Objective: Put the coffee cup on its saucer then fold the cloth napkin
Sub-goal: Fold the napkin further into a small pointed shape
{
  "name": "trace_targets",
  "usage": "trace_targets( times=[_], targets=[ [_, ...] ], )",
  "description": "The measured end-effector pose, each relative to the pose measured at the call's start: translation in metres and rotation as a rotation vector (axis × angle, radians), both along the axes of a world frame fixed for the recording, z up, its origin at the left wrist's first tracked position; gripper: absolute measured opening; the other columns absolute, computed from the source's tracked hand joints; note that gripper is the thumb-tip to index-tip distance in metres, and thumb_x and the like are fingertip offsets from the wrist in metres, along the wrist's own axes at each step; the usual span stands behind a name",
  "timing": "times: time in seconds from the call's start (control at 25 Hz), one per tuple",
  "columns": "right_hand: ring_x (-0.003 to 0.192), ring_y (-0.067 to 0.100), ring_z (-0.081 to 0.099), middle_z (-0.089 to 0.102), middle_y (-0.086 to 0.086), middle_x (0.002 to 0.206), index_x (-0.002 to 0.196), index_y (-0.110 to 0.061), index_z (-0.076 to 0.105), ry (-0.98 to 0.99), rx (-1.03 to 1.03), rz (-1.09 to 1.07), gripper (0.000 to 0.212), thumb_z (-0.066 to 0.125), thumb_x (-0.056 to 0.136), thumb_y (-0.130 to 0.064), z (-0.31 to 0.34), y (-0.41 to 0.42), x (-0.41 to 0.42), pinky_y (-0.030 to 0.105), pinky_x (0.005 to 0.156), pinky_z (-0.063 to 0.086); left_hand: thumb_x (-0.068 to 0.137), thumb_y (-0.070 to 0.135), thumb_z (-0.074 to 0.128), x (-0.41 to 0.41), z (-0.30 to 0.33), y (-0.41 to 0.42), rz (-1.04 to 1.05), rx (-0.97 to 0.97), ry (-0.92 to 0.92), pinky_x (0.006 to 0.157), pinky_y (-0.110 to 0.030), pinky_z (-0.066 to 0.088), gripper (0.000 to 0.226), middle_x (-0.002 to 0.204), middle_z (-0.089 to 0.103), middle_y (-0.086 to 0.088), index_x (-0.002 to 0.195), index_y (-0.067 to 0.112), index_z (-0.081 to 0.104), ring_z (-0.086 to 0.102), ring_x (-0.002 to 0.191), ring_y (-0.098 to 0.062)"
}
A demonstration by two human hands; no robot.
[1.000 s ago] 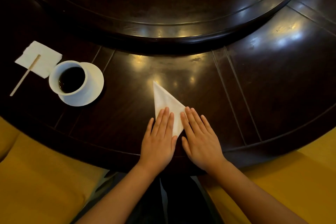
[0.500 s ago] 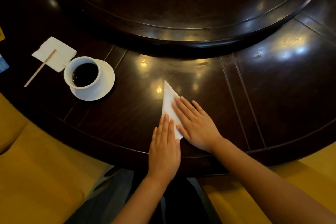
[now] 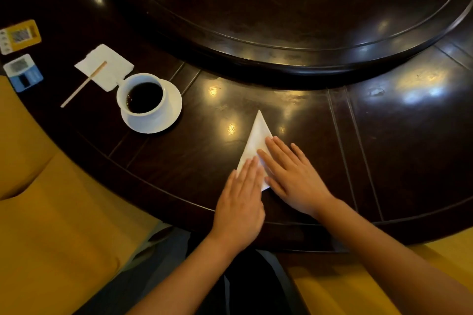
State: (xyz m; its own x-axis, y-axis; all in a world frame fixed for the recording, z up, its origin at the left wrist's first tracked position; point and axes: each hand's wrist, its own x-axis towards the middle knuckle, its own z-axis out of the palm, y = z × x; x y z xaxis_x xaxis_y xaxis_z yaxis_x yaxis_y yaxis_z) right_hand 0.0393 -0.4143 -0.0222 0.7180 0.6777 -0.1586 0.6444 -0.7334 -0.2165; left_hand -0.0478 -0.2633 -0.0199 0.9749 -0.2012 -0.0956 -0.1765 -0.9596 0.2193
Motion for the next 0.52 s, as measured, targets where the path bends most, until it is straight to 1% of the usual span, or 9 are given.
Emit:
trace_targets(
  times=[0.04, 0.12, 0.24, 0.36, 0.52],
  targets=[
    [0.142, 0.026, 0.01, 0.018, 0.013, 0.154, 0.145, -0.015, 0.025, -0.014, -0.001, 0.081, 0.055, 0.036, 0.096, -0.036, 0.004, -0.008, 0.007, 0.044, 0.115, 0.013, 0.081, 0.029, 0.055, -0.007, 0.001, -0.01, -0.016, -0.052, -0.002, 0.111, -0.045, 0.024, 0.073, 0.152, 0.024, -0.017, 0.144, 0.006, 0.025, 0.016, 0.142, -0.026],
    [0.14, 0.029, 0.02, 0.029, 0.016, 0.15, 0.142, -0.014, 0.034, -0.043, -0.015, 0.203, 0.051, 0.039, 0.095, -0.033, 0.009, -0.02, 0.02, 0.043, 0.113, 0.017, 0.08, 0.033, 0.06, -0.019, 0.002, -0.024, -0.003, -0.101, 0.029, 0.108, -0.045, 0.029, 0.073, 0.15, 0.03, -0.016, 0.143, 0.01, 0.029, 0.024, 0.139, -0.027],
    [0.14, 0.028, 0.02, 0.029, 0.014, 0.15, 0.143, -0.016, 0.03, -0.063, -0.061, 0.296, 0.051, 0.037, 0.095, -0.033, 0.01, -0.029, 0.03, 0.044, 0.113, 0.017, 0.082, 0.046, 0.061, -0.024, -0.004, -0.026, 0.055, -0.031, 0.075, 0.105, -0.045, 0.034, 0.071, 0.147, 0.037, -0.014, 0.141, 0.015, 0.036, 0.032, 0.135, -0.028],
    [0.141, 0.026, 0.017, 0.025, 0.013, 0.152, 0.145, -0.02, 0.025, -0.068, -0.067, 0.316, 0.051, 0.031, 0.098, -0.037, 0.004, -0.031, 0.032, 0.042, 0.113, 0.014, 0.085, 0.048, 0.055, -0.021, -0.013, -0.016, 0.052, 0.001, 0.073, 0.107, -0.045, 0.031, 0.07, 0.149, 0.035, -0.012, 0.143, 0.015, 0.032, 0.029, 0.137, -0.026],
    [0.141, 0.026, 0.018, 0.026, 0.013, 0.152, 0.145, -0.022, 0.025, -0.061, -0.039, 0.3, 0.051, 0.028, 0.098, -0.039, -0.001, -0.015, 0.035, 0.043, 0.113, 0.015, 0.089, 0.048, 0.035, -0.018, -0.02, -0.002, 0.076, -0.025, 0.053, 0.108, -0.047, 0.025, 0.063, 0.149, 0.034, -0.011, 0.144, 0.017, 0.028, 0.027, 0.138, -0.026]
  ],
)
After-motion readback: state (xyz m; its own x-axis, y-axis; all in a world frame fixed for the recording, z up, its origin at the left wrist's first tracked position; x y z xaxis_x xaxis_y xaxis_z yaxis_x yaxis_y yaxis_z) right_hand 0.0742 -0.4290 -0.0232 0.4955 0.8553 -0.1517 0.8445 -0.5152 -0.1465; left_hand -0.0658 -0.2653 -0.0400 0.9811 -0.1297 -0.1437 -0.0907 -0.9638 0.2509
